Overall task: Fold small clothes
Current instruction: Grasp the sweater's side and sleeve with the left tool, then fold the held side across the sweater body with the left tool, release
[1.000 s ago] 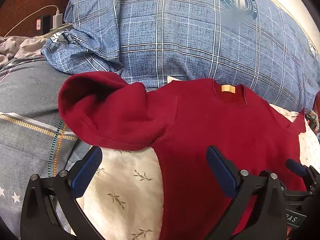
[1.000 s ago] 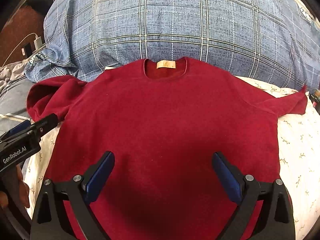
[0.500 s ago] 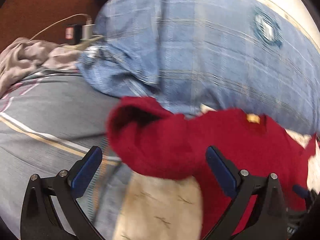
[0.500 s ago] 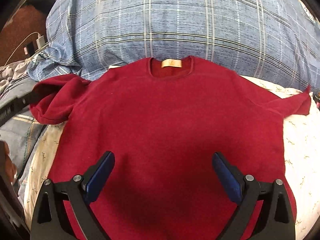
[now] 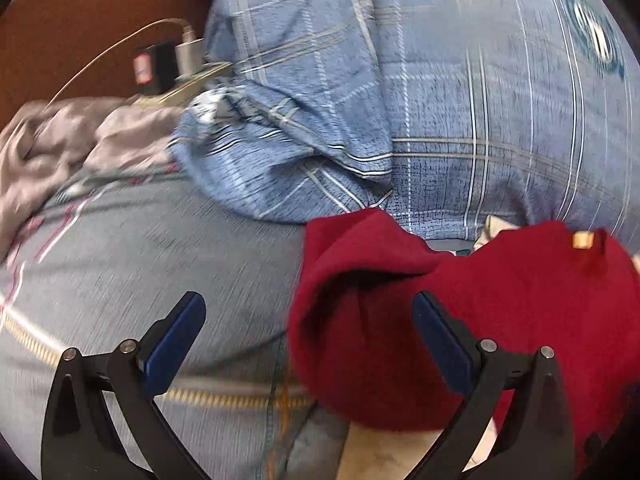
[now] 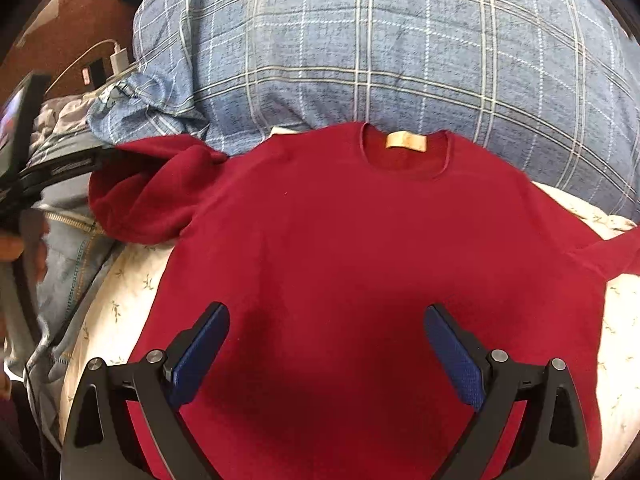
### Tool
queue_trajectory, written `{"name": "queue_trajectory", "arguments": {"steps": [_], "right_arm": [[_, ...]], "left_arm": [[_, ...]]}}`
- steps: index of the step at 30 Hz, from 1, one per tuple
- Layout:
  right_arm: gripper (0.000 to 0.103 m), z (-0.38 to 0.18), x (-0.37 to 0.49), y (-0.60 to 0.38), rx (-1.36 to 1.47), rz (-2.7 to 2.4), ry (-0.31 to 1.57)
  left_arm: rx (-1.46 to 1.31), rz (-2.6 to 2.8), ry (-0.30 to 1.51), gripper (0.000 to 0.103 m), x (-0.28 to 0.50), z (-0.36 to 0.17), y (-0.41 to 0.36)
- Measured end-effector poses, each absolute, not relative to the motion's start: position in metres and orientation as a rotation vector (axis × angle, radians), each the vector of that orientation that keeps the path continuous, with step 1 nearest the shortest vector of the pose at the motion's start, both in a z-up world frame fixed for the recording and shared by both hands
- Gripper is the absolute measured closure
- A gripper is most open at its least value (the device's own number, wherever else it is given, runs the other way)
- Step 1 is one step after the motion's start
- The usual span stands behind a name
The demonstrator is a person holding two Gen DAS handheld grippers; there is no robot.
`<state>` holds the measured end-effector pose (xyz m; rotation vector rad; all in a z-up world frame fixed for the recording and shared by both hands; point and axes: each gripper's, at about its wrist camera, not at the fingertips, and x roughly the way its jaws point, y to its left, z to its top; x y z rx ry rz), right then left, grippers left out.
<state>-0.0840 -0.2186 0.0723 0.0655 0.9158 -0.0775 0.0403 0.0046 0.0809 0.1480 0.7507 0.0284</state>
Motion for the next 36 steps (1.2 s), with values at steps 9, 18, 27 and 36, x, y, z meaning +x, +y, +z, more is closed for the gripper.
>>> {"name": "queue_trajectory", "arguments": {"steps": [9,18,27,36], "right_arm": [[0.005,0.061,-0.075,-0.226,0.094,-0.074,0.953],[0.005,0.071,-0.085,-0.26,0.18,-0.14,0.918],[0.004,0.097,-0.125,-0.328,0.241,-0.326,0.859],[0.006,0.096,-0.129,-0.343,0.269,-0.273,0.875]], "left_arm": [[0.089,0.011,0.863,0.094,0.086,0.052,0.008],[-0.315,-0.516,0.691,0.097,0.018,0.147,-0.005],[-0.11,-0.717,0.903,0.038,-0.042,0.085,-0.096],[0.032,-0.583,0.887,0.021,-0.08,0.113,-0.075]]}}
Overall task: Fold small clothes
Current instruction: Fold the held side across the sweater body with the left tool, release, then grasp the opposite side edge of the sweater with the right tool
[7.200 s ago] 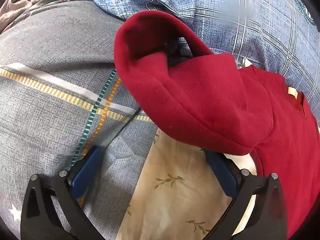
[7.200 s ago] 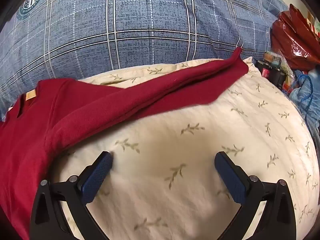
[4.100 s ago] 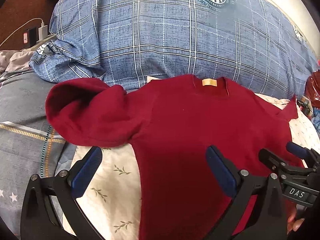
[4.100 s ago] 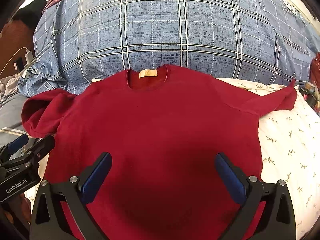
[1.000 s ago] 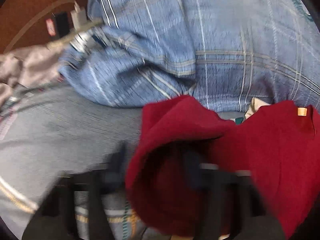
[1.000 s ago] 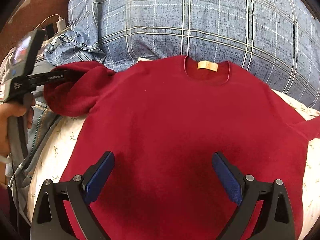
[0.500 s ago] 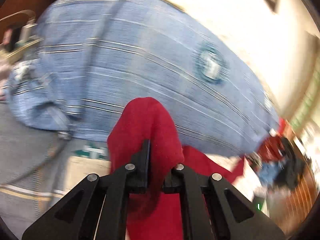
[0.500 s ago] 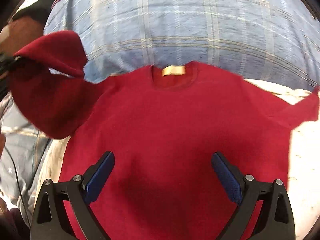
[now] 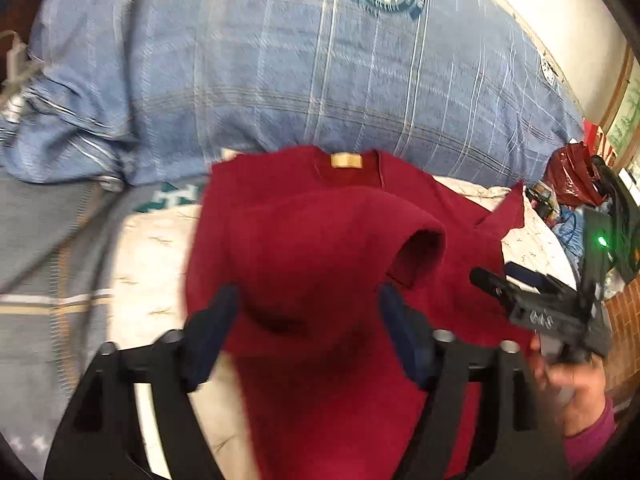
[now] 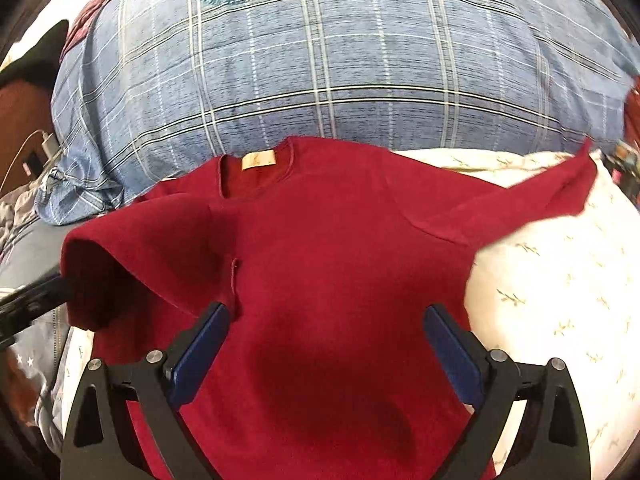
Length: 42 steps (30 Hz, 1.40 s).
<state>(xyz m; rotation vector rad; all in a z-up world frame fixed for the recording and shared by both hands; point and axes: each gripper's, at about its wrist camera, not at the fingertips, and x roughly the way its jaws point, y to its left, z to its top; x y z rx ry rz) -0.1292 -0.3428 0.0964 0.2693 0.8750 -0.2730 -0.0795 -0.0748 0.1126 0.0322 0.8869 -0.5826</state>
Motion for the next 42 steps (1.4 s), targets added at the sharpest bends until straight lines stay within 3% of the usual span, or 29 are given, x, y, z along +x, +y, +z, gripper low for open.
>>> {"name": "queue_trajectory", "arguments": {"steps": [4,9,14,20,28,29,30,31,32,33,42], "right_arm": [[0.006,0.097,-0.11,-0.338,0.29,-0.235,0.838],[0.014,0.09,-0.071,-0.307,0.254,-0.168,0.849],[0.017,0.052,-0.069,-0.25,-0.052,-0.05,1.013],[0.014,0.076,-0.104,-0.296,0.131,-0.152,0.91],[0.015,0.048,-0.062,-0.286,0.202,-0.078,0.929],[0.024,0.046,-0.059,-0.281,0.157,-0.102,0.916],[0.047,0.046,-0.055,-0.269,0.083,-0.115,0.906],[0.062,0.048,-0.053,-0.266,0.058,-0.093,0.903],[0.089,0.052,-0.053,-0.264,0.039,-0.066,0.9],[0.095,0.057,-0.054,-0.263,-0.01,-0.081,0.896],[0.098,0.122,-0.079,-0.359,-0.019,-0.373,0.751]], "left_arm": [[-0.004,-0.47,0.841,0.02,-0.075,0.102,-0.045],[0.074,-0.322,0.849,0.02,-0.043,0.069,-0.038],[0.033,-0.311,0.874,0.02,-0.032,0.064,-0.028],[0.068,-0.295,0.838,0.02,-0.034,0.069,-0.032],[0.06,-0.263,0.836,0.02,-0.03,0.068,-0.031],[0.054,-0.254,0.837,0.02,-0.028,0.067,-0.029],[0.051,-0.247,0.84,0.02,-0.026,0.066,-0.028],[0.046,-0.24,0.844,0.02,-0.024,0.065,-0.027],[0.038,-0.231,0.847,0.02,-0.022,0.064,-0.025],[0.024,-0.22,0.849,0.02,-0.02,0.064,-0.022],[-0.024,-0.213,0.854,0.02,-0.018,0.063,-0.02]]}}
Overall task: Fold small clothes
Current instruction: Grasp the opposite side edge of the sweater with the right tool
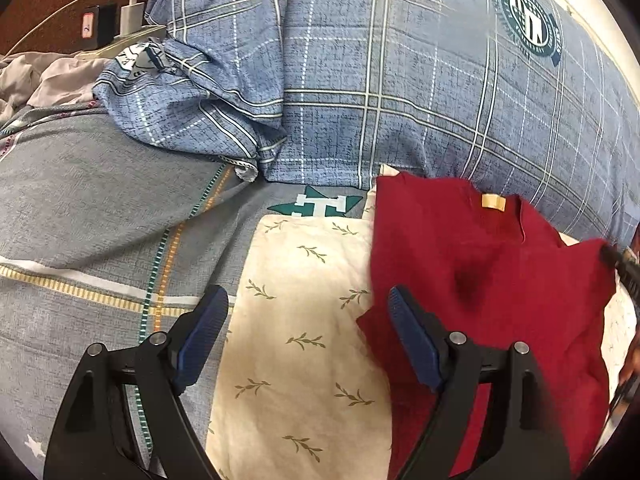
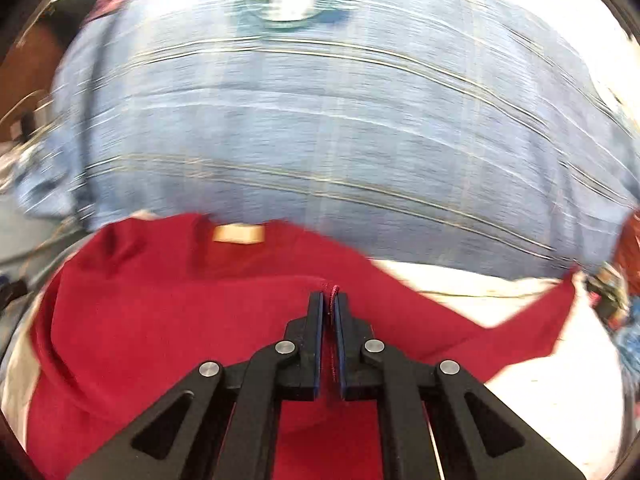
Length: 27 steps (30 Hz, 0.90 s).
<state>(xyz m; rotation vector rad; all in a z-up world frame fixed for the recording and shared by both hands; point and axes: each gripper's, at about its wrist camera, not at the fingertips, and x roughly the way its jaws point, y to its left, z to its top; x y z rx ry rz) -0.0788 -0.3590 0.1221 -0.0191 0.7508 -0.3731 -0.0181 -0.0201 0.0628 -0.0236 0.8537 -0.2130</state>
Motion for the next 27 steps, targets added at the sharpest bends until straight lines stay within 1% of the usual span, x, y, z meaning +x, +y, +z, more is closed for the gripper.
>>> {"name": "queue_trajectory", "arguments": {"steps": [2,4,6,7,8,9,10,11,12,14,17,21,23,24,25,26,27], "right_arm": [[0.098,0.114,-0.071,-0.379,-0.024,-0.451,0.784],[0.094,0.093,-0.061,-0.392,-0.054,-0.484,0.874],[0.089,0.074,-0.051,-0.401,0.004,-0.456,1.0],[0.086,0.076,-0.053,-0.4,0.033,-0.453,0.996],[0.076,0.082,-0.057,-0.398,0.055,-0.448,0.966],[0.061,0.091,-0.06,-0.393,0.08,-0.433,0.925],[0.054,0.103,-0.06,-0.383,0.111,-0.386,0.87],[0.045,0.113,-0.056,-0.369,0.138,-0.305,0.822],[0.043,0.117,-0.049,-0.356,0.15,-0.24,0.805],[0.043,0.121,-0.025,-0.317,0.173,-0.025,0.82],[0.045,0.108,0.022,-0.26,0.19,0.239,0.885],[0.046,0.073,0.075,-0.199,0.033,0.298,0.959],[0.051,0.06,0.091,-0.192,0.024,0.316,0.996],[0.071,0.053,0.097,-0.192,0.032,0.32,1.012],[0.086,0.048,0.105,-0.191,0.027,0.322,1.029],[0.095,0.047,0.107,-0.192,0.023,0.331,1.038],[0.095,0.049,0.107,-0.187,0.027,0.345,1.032]], "left_arm": [[0.003,-0.221,0.876,0.021,-0.016,0.057,-0.028],[0.058,-0.207,0.909,0.021,-0.014,0.047,-0.039],[0.107,-0.191,0.929,0.02,-0.013,0.041,-0.044],[0.126,-0.18,0.934,0.02,-0.013,0.038,-0.045],[0.135,-0.171,0.936,0.02,-0.014,0.036,-0.046],[0.135,-0.167,0.939,0.02,-0.013,0.035,-0.045],[0.131,-0.167,0.942,0.02,-0.013,0.035,-0.044],[0.125,-0.164,0.948,0.02,-0.012,0.033,-0.043],[0.123,-0.158,0.956,0.02,-0.012,0.032,-0.042],[0.118,-0.15,0.967,0.02,-0.009,0.028,-0.039],[0.105,-0.143,0.977,0.02,-0.007,0.024,-0.035],[0.098,-0.139,0.986,0.02,-0.002,0.021,-0.032],[0.105,-0.133,1.002,0.02,0.003,0.019,-0.03],[0.103,-0.137,1.01,0.02,0.005,0.018,-0.029],[0.095,-0.141,1.016,0.02,0.007,0.018,-0.027],[0.082,-0.139,1.012,0.02,0.008,0.021,-0.024],[0.063,-0.135,0.999,0.02,0.008,0.025,-0.02]]}}
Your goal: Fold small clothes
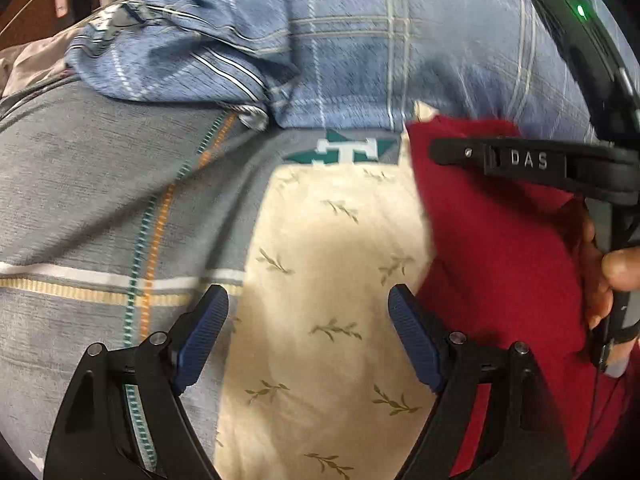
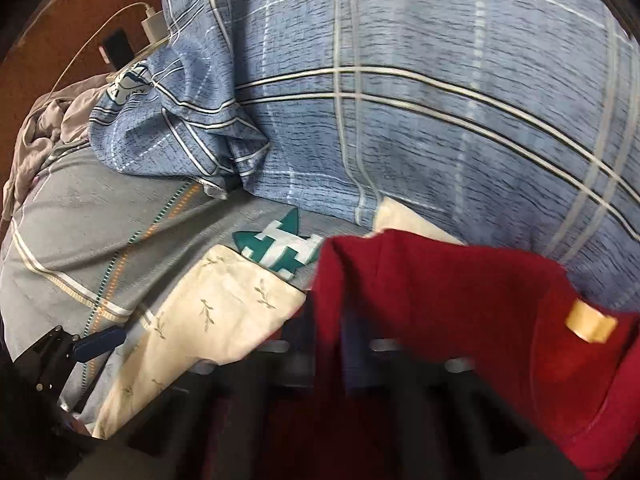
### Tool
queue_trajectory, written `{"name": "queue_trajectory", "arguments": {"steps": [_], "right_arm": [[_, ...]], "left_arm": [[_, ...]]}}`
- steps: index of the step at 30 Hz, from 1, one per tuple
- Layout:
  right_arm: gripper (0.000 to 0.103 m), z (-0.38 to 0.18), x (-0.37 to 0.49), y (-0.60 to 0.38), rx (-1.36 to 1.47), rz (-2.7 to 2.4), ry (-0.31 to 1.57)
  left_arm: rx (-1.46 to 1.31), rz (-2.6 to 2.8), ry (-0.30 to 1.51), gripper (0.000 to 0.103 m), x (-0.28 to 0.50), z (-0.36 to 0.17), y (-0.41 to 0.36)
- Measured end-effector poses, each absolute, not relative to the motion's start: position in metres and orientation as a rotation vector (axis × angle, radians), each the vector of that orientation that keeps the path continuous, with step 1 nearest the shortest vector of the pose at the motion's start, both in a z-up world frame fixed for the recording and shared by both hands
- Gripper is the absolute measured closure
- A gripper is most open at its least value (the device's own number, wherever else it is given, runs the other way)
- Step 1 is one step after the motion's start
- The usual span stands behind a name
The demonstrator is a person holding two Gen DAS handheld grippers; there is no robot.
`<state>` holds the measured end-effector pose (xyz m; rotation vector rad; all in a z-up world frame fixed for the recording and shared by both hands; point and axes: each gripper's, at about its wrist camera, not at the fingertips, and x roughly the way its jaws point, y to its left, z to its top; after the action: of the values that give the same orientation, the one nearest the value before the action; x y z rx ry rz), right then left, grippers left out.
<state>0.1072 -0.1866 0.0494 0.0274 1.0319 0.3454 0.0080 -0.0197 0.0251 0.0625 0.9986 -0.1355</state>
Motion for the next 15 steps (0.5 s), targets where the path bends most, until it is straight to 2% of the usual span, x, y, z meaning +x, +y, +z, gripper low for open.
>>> {"name": "queue_trajectory", "arguments": {"steps": [4,8,11,12,13,15], "right_arm": [[0.095,0.061,0.112,-0.161,-0.032,0.415,0.946],[0.095,0.033,0.13,-0.148,-0.022,0.367,1.014],[0.079,0.038,0.12,-0.168,0.095,0.377,1.029],[0.07,0.046,0.112,-0.18,0.147,0.384,1.024],[0.064,0.059,0.096,-0.198,0.183,0.38,0.994],[0.043,0.079,0.066,-0.232,0.153,0.317,0.933]], "left_arm": [[-0.057,-0.144,0.908,0.02,0.006,0.046,-0.001],[-0.083,-0.174,0.92,0.02,0.009,0.044,-0.002],[-0.042,-0.216,0.936,0.02,0.007,0.04,-0.016],[-0.023,-0.231,0.936,0.02,0.006,0.04,-0.02],[0.001,-0.244,0.934,0.02,0.004,0.04,-0.025],[0.048,-0.249,0.927,0.02,0.001,0.039,-0.034]]}}
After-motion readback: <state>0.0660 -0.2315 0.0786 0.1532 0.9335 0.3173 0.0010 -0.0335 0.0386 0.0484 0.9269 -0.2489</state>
